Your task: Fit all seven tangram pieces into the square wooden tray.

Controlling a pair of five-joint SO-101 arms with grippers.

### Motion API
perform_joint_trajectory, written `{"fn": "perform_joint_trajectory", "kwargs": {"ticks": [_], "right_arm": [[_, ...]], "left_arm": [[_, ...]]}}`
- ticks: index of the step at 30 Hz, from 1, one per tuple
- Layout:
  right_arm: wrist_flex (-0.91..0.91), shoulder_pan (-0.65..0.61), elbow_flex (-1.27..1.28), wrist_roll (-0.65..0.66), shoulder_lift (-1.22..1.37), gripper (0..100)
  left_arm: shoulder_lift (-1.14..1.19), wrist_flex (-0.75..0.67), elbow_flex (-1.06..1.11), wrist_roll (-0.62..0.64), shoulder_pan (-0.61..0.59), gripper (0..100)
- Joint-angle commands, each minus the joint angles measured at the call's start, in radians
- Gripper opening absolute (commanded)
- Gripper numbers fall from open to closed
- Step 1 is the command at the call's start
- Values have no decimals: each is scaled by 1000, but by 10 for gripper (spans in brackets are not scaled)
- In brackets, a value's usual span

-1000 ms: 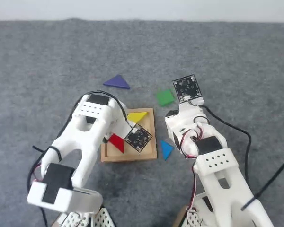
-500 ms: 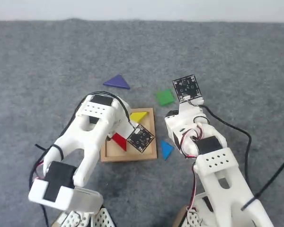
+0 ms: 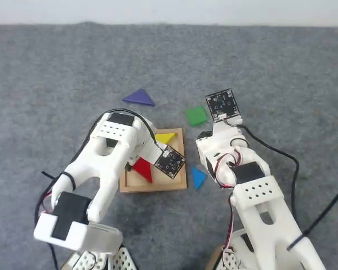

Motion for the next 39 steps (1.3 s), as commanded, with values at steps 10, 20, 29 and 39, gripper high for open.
{"fn": "perform_joint_trajectory", "kwargs": {"ticks": [10, 20, 29, 39], "right_arm": [[-12, 7, -80, -9, -44, 9], [-8, 2, -80, -9, -44, 7], [33, 2, -83, -29, -44, 6], [35, 4, -86, -55, -42, 6]], "left_arm": [[-115, 334, -266, 68, -74, 309], [-390, 554, -197, 227, -273, 250], [-440, 322, 151, 824, -341, 31], [-437, -15, 314, 1452, -279, 29]]}}
